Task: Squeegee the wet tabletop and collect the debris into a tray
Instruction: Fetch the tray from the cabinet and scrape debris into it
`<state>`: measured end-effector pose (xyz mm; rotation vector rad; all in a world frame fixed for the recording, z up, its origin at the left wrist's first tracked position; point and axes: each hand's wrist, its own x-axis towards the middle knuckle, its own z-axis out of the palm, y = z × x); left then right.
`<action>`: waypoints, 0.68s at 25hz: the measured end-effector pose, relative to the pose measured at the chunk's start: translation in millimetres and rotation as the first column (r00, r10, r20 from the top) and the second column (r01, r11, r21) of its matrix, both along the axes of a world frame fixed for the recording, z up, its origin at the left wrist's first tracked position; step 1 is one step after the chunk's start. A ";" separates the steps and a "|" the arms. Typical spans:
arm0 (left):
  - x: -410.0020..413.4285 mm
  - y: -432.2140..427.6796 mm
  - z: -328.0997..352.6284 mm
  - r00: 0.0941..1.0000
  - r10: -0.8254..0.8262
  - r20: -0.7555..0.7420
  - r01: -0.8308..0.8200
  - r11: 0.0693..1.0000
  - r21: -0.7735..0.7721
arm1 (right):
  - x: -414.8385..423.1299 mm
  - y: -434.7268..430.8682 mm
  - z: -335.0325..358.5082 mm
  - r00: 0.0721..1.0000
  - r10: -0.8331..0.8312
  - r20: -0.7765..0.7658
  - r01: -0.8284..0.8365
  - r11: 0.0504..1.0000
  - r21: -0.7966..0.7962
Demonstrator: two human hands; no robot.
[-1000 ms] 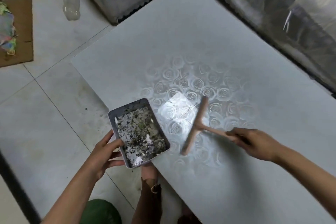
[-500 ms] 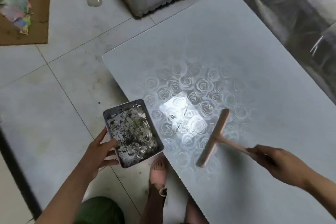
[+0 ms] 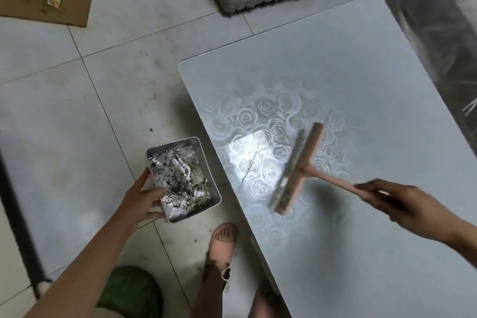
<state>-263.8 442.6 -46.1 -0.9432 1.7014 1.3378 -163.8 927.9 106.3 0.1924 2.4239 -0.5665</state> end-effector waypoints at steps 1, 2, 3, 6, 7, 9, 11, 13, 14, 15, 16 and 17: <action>-3.2 2.2 -4.0 1.000 -0.005 0.005 0.005 1.000 0.000 | -0.1 7.9 2.5 0.999 -0.012 0.037 0.011 0.999 0.031; -5.9 5.4 -8.4 1.000 -0.009 0.007 0.009 1.000 -0.002 | -3.2 10.0 -0.6 0.998 0.005 0.066 -0.009 0.998 0.068; -8.1 9.2 -12.1 1.000 -0.013 0.008 0.013 1.000 -0.005 | -8.8 6.7 -8.1 0.996 0.029 0.079 -0.036 0.996 0.084; -9.2 22.4 -22.6 0.999 -0.040 0.014 0.040 0.999 0.001 | -36.4 -33.4 -43.8 0.994 0.104 0.047 -0.105 0.994 0.029; -8.1 27.2 -25.4 0.999 -0.043 0.012 0.043 0.999 0.010 | -46.7 -52.6 -54.8 0.991 0.130 0.023 -0.130 0.992 -0.001; -6.2 34.9 -29.5 0.999 -0.043 0.005 0.043 0.999 0.032 | -61.6 -89.4 -65.9 0.971 0.238 -0.020 -0.238 0.971 -0.006; -5.0 38.6 -31.2 1.000 -0.020 0.007 0.020 0.999 0.050 | -73.5 -105.6 -57.2 0.927 0.358 -0.112 -0.356 0.934 0.031; -4.1 40.0 -31.2 1.000 -0.007 0.012 0.007 0.998 0.058 | -82.8 -91.9 -39.7 0.941 0.317 -0.115 -0.319 0.948 0.005; -3.5 40.1 -30.6 1.000 -0.004 0.015 0.003 0.998 0.059 | -85.4 -79.4 -30.9 0.959 0.275 -0.068 -0.275 0.961 0.009; -3.4 40.3 -30.0 1.000 -0.004 0.017 0.003 0.998 0.060 | -87.1 -66.2 -24.3 0.966 0.258 -0.006 -0.257 0.964 0.063; -2.7 40.4 -29.4 1.000 -0.005 0.018 0.004 0.998 0.064 | -86.2 -57.7 -21.7 0.966 0.252 0.051 -0.257 0.957 0.138; -2.2 40.2 -29.0 1.000 -0.008 0.015 0.007 0.998 0.067 | -85.9 -58.1 -23.2 0.966 0.247 0.082 -0.258 0.948 0.186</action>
